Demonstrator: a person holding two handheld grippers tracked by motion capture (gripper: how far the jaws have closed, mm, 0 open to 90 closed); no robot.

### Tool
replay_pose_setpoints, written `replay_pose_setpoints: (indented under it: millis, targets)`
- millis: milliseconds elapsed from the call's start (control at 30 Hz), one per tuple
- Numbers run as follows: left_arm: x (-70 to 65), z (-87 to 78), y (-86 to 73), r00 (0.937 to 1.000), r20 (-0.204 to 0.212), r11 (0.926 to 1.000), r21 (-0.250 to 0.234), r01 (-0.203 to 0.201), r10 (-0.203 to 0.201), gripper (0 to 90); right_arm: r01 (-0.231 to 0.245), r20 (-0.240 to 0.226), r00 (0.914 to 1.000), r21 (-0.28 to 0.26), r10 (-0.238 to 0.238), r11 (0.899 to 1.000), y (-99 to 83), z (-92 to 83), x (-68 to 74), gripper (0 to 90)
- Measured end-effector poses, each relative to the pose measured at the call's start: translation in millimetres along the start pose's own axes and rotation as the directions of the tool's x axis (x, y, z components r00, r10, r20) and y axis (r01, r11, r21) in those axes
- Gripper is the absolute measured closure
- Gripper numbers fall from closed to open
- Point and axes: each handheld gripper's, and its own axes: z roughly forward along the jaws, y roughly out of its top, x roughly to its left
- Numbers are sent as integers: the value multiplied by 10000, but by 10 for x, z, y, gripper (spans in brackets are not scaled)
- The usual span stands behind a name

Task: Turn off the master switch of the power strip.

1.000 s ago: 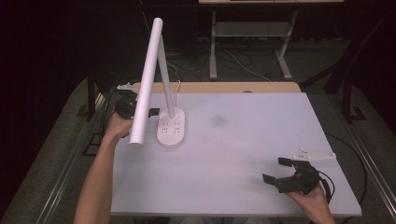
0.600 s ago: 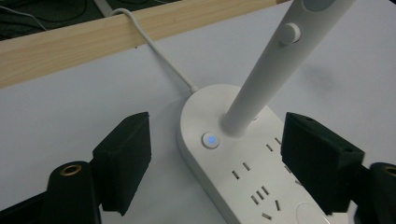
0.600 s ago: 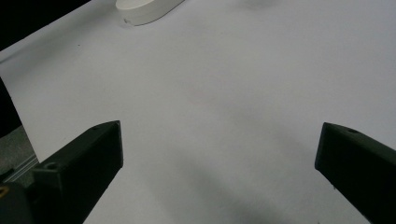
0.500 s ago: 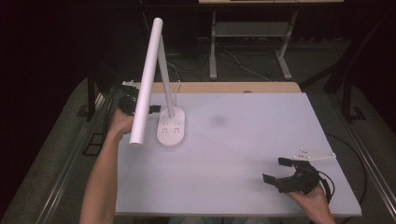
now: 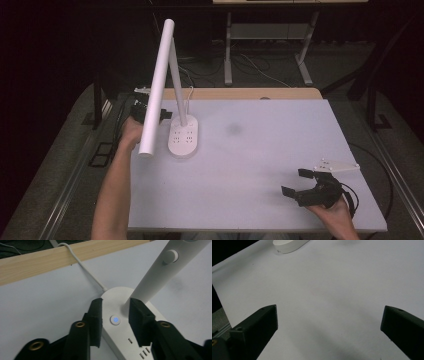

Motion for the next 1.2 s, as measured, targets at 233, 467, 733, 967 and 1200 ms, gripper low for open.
replay_pose_setpoints:
  millis: [233, 467, 733, 967, 1200]
  targets:
    - [16, 32, 6, 9997, 95, 9989, -404, 240, -237, 871, 28, 59, 10000, -56, -28, 10000, 0, -3, -12, 5]
    - [-1, 146, -18, 9993, 122, 9992, -171, 352, -350, 898, 47, 59, 10000, -33, -47, 10000, -1, -6, -11, 6]
    - [-45, 247, -56, 9975, 429, 9972, -457, 590, -570, 899, 119, 34, 9999, 42, -119, 9999, 5, 6, -23, 5]
    - [-46, 339, -127, 9971, 267, 9971, -245, 715, -709, 899, 105, 47, 9999, 81, -106, 9999, -2, 2, -14, 5]
    - [-25, 405, -188, 9973, 220, 9976, 59, 696, -698, 899, 180, 47, 9998, 97, -181, 9998, -3, 8, -22, 6]
